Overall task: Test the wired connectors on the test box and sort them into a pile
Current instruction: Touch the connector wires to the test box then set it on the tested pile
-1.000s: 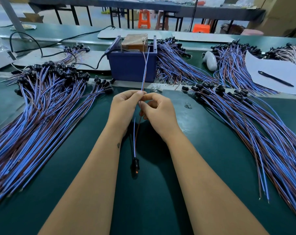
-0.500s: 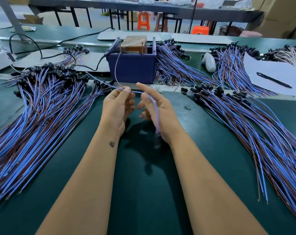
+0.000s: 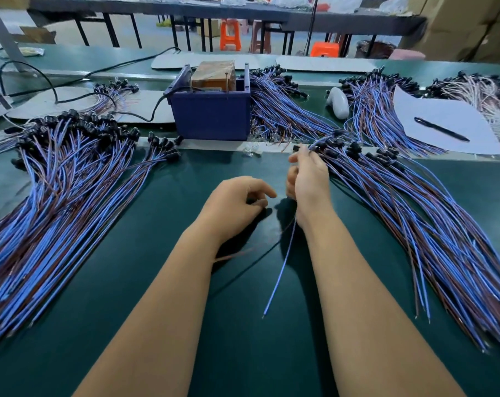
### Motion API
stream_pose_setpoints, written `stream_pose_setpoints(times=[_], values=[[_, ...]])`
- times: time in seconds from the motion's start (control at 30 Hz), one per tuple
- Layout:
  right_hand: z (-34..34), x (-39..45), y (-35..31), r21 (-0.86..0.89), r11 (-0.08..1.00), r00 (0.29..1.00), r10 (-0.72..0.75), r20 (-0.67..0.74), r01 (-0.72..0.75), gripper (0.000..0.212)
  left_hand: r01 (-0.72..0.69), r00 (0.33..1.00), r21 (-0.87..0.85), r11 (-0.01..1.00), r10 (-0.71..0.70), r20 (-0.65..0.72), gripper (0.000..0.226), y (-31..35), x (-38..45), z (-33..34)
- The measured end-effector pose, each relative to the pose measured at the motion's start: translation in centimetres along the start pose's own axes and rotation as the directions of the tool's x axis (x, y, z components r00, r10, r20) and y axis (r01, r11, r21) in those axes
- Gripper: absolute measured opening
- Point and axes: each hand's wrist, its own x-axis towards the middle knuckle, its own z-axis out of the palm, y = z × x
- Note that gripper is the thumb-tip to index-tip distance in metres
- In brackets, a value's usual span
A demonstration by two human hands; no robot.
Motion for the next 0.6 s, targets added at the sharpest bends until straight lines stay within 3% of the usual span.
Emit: stream_pose_setpoints(times=[0.07,0.1,0.17,0.23,0.33,0.43,0.53,0.6], values=[[-0.5,-0.1,-0.3,-0.245,0.967,0.998,-0.055,0.036,0.062,0.034,0.051,0.999,-0.024,0.998,-0.051,-0.018,0.028,-0.1,0.0,-0.1],[-0.9,0.0,-0.6,-0.413,0.902,0.992,-0.106,0.072,0.126,0.035,0.068,0.997,-0.036,0.997,-0.069,-0.021,0.028,-0.2,-0.1,-0.1],[-2.3,0.5,-2.0,-0.674,0.7,0.971,-0.188,0.147,0.237,0.033,0.088,0.996,-0.052,0.995,-0.089,-0.024,0.027,-0.2,0.0,0.0],[-4.1,1.1,-3.6,-0.814,0.498,0.948,-0.252,0.194,0.299,0.031,0.099,0.995,-0.056,0.993,-0.101,-0.027,0.027,-0.3,0.1,0.1],[-7.0,2.1,-5.6,-0.922,0.228,0.914,-0.335,0.227,0.313,0.032,0.1,0.994,-0.044,0.994,-0.102,-0.028,0.025,-0.4,0.3,0.2],[-9.2,2.8,-6.4,-0.967,0.106,0.936,-0.298,0.19,0.23,0.028,0.105,0.994,-0.04,0.994,-0.106,-0.029,0.025,-0.5,0.4,0.4],[-9.6,2.8,-5.8,-0.991,-0.111,0.966,-0.24,0.1,0.075,0.035,0.104,0.994,-0.047,0.993,-0.106,-0.039,0.024,-0.6,0.5,0.5],[-8.0,2.3,-4.8,-0.988,-0.145,0.962,-0.26,0.086,0.05,0.039,0.104,0.994,-0.052,0.993,-0.106,-0.037,0.024,-0.6,0.5,0.5]])
